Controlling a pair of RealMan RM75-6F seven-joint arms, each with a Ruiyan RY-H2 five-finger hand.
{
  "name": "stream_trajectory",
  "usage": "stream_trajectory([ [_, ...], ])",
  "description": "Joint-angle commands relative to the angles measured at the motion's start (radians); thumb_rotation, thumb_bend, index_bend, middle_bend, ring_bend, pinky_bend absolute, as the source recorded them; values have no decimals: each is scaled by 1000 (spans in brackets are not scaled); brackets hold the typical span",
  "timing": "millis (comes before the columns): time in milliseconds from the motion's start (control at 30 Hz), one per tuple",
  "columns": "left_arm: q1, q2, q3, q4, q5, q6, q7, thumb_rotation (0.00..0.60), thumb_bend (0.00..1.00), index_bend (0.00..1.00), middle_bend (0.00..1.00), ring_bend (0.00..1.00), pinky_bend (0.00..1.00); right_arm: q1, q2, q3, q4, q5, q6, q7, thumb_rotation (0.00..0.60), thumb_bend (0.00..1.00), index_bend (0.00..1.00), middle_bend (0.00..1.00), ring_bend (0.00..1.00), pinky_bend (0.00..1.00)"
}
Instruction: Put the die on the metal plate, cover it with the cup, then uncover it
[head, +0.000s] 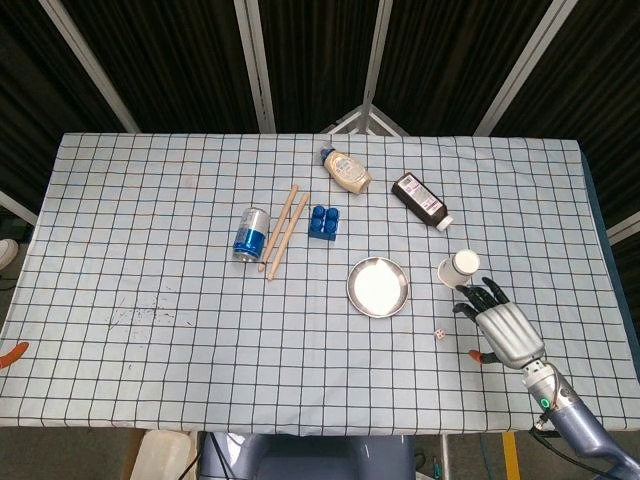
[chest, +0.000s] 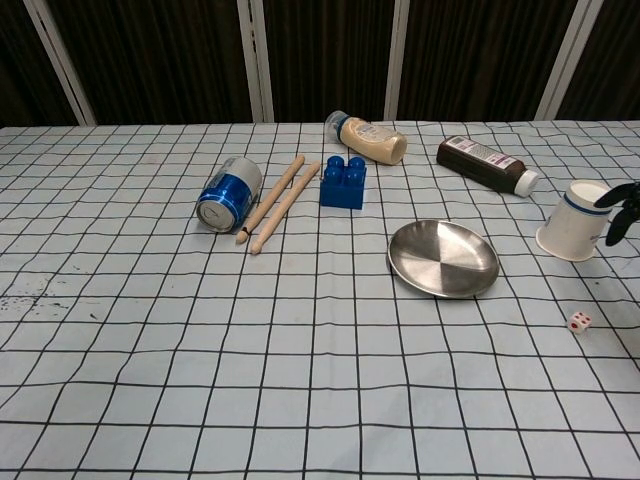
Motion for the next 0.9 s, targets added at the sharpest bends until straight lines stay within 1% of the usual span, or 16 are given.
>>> stream_trajectory([
  [33, 2, 1, 0, 1, -2, 3, 1, 600, 130, 125, 0, 0, 63, 19, -18, 4, 23, 10, -22, 17, 600, 176, 360, 130, 163, 36],
  [267, 1, -3, -1, 0, -5, 0, 9, 600, 129, 125, 0, 0, 63, 44, -44, -9, 45, 5, -50, 62, 600, 262, 380, 130, 166, 36],
  [900, -5, -10, -1, -3, -14, -12, 40, 600, 129, 125, 0, 0, 63, 75, -111, -33, 114, 0, -66, 88, 600, 265, 380, 130, 167, 36],
])
